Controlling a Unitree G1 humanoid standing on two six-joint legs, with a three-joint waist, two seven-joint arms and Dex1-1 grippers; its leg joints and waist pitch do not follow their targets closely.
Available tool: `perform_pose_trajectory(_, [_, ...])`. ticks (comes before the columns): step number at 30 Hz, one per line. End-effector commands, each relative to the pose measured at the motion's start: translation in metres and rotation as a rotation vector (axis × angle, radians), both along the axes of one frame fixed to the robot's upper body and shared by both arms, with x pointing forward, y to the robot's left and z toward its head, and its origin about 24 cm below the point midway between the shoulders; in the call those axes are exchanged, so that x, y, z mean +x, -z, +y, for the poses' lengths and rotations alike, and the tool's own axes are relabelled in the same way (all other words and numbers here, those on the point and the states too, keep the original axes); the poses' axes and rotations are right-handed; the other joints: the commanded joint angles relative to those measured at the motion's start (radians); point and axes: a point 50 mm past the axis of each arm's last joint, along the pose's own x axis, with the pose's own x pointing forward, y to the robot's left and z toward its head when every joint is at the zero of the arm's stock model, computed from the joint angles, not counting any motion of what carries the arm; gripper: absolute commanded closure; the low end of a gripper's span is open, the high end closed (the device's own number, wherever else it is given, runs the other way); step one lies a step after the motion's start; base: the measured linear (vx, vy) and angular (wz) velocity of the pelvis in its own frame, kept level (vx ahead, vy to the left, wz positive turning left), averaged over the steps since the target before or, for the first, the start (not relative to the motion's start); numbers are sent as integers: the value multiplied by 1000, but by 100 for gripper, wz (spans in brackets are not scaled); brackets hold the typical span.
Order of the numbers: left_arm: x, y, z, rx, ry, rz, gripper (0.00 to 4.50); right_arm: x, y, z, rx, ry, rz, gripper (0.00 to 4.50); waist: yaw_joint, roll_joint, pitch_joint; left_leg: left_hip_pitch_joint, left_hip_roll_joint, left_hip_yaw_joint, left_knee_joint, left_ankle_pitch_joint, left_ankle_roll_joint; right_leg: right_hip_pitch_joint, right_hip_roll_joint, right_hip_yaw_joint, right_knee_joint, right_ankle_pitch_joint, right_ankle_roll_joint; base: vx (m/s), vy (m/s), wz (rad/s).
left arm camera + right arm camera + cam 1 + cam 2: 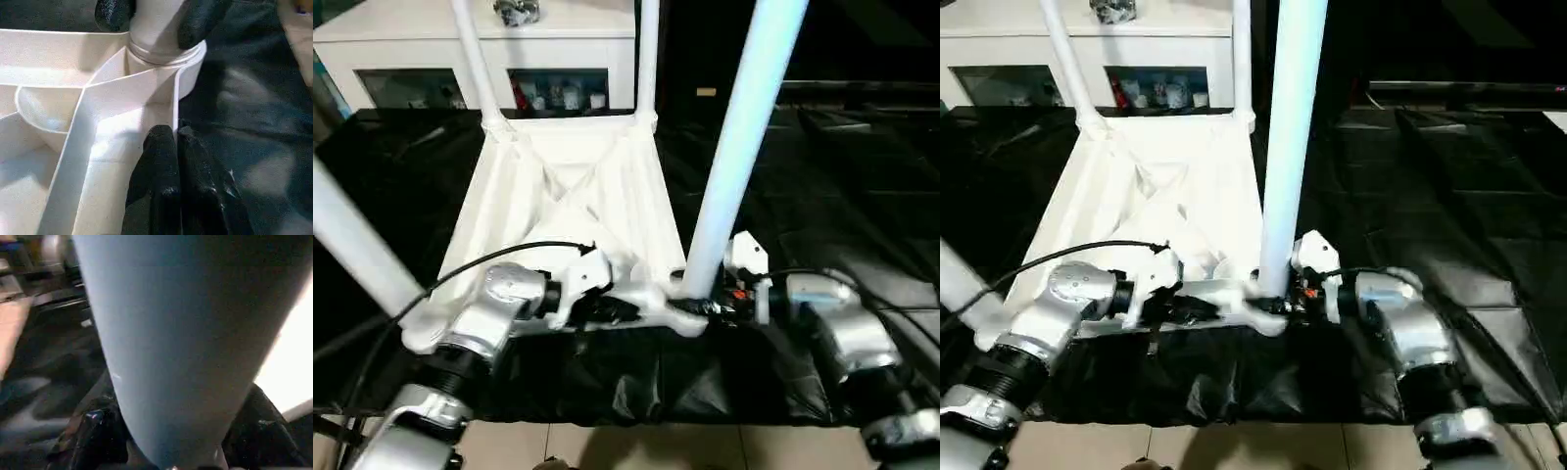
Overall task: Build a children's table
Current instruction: Rotate leg to tighten
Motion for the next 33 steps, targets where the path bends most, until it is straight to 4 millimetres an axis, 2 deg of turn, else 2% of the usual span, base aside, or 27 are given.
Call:
perform_pose_trajectory(1, [13,-10,-12,-38,-127,-72,450,-10,25,22,-14,44,95,251,-7,-11,-41,9,6,9,-83,-337,15,31,-21,14,-94,-374,-190,0,0,0])
perform_pose_trajectory(3, [11,-7,-22,-56,-154,-71,450,-9,32,29,-3,168,100,254,-16,-13,-40,8,3,3,-87,-369,-4,27,-21,12,-101,-450,-150,0,0,0])
perform_pose_trajectory(4, [8,-5,-32,-72,-169,-60,450,-8,36,37,0,247,93,254,-18,-9,-38,8,4,3,-89,-371,-12,23,-21,14,-102,-457,-144,0,0,0])
perform_pose_trajectory(5, [5,-3,-42,-87,-169,-51,450,-7,38,46,7,307,86,255,-22,-10,-38,10,2,3,-89,-381,-14,20,-20,13,-107,-476,-137,0,0,0])
perform_pose_trajectory(6, [3,-2,-50,-96,-169,-46,450,-7,39,52,13,350,83,256,-34,-14,-36,0,-1,-5,-94,-397,-20,26,-21,7,-109,-541,-104,0,0,0])
perform_pose_trajectory(8, [0,-2,-58,-106,-168,-46,450,-7,40,61,22,383,85,256,-37,-12,-36,4,-2,-6,-94,-413,-16,20,-22,6,-118,-586,-82,0,0,0])
perform_pose_trajectory(9, [-1,-2,-64,-111,-169,-45,450,-7,39,67,12,399,70,256,-42,-8,-41,5,-2,-7,-96,-402,-11,21,-22,6,-122,-564,-78,0,0,0])
perform_pose_trajectory(10, [-1,-2,-68,-115,-170,-48,450,-6,39,72,4,409,56,256,-43,-11,-43,3,-3,-6,-96,-392,-5,24,-21,6,-122,-545,-79,0,0,0])
perform_pose_trajectory(12, [-2,-3,-73,-121,-171,-50,450,-3,35,79,2,430,24,256,-46,-6,-41,3,-1,-2,-97,-395,1,17,-17,8,-121,-498,-99,0,0,0])
perform_pose_trajectory(13, [-1,-4,-75,-121,-171,-57,450,-1,33,82,4,445,5,256,-46,3,-41,3,-2,-4,-99,-399,-3,18,-18,7,-120,-495,-101,0,0,0])
perform_pose_trajectory(14, [-1,-4,-76,-118,-172,-62,450,1,30,84,15,458,-5,256,-52,-1,-42,2,-2,-4,-100,-406,-4,20,-17,5,-120,-483,-104,0,0,0])
perform_pose_trajectory(15, [0,-4,-76,-115,-170,-64,450,2,28,85,20,459,-11,200,-53,0,-45,3,-1,-4,-99,-401,-1,22,-17,6,-118,-454,-111,0,0,0])
perform_pose_trajectory(16, [1,-5,-72,-109,-168,-68,450,3,27,79,28,463,-11,186,-52,2,-47,3,-1,-3,-98,-395,2,23,-17,7,-117,-431,-117,0,0,0])
perform_pose_trajectory(18, [2,-5,-68,-105,-168,-71,450,4,26,73,38,468,-5,177,-52,1,-50,-2,0,0,-98,-368,12,29,-16,8,-110,-358,-138,0,0,0])
perform_pose_trajectory(20, [2,-6,-66,-105,-160,-76,450,5,25,69,38,473,-7,164,-51,2,-52,-1,1,2,-95,-345,17,31,-17,9,-107,-315,-153,0,0,0])
perform_pose_trajectory(22, [1,-7,-54,-105,-125,-70,450,5,21,49,33,414,-32,141,-48,-2,-55,0,2,5,-91,-332,34,35,-17,10,-106,-294,-165,0,0,0])
perform_pose_trajectory(23, [1,-7,-54,-105,-125,-70,450,5,21,49,33,413,-32,136,-47,0,-56,-1,3,7,-88,-309,42,35,-18,11,-103,-263,-178,0,0,0])
perform_pose_trajectory(24, [-1,-7,-47,-97,-98,-62,450,4,19,39,19,350,-40,136,-45,-4,-59,-3,1,10,-85,-279,51,39,-19,10,-101,-233,-189,0,0,0])
perform_pose_trajectory(25, [-1,-7,-45,-93,-88,-60,450,3,19,36,14,324,-42,136,-45,-4,-59,-3,1,10,-85,-279,51,39,-19,10,-101,-233,-189,0,0,0])
perform_pose_trajectory(26, [-2,-7,-41,-86,-75,-60,450,2,18,31,4,285,-45,136,-40,-2,-61,0,3,11,-82,-258,64,40,-19,9,-98,-207,-200,0,0,0])
perform_pose_trajectory(27, [-2,-7,-37,-79,-61,-58,450,0,17,26,1,237,-31,136,-38,0,-65,-6,3,9,-79,-200,81,49,-19,8,-88,-130,-221,0,0,0])
perform_pose_trajectory(30, [-2,-9,-28,-64,-17,-50,450,-6,15,16,-21,95,-8,136,-31,-2,-68,-3,4,12,-70,-148,112,52,-16,6,-76,-21,-260,0,0,0])
perform_pose_trajectory(31, [-3,-9,-25,-59,-2,-49,450,-8,14,13,-26,50,5,136,-31,-2,-68,-3,4,12,-70,-148,112,52,-16,6,-76,-21,-260,0,0,0])
perform_pose_trajectory(32, [-3,-10,-22,-56,10,-48,450,-10,14,10,-28,12,18,136,-22,0,-70,1,5,14,-65,-126,129,52,-15,5,-70,26,-281,0,0,0])
perform_pose_trajectory(33, [-4,-10,-19,-48,28,-38,450,-11,13,7,-34,-30,32,136,-21,-2,-70,0,6,14,-65,-124,134,53,-14,5,-68,36,-286,0,0,0])
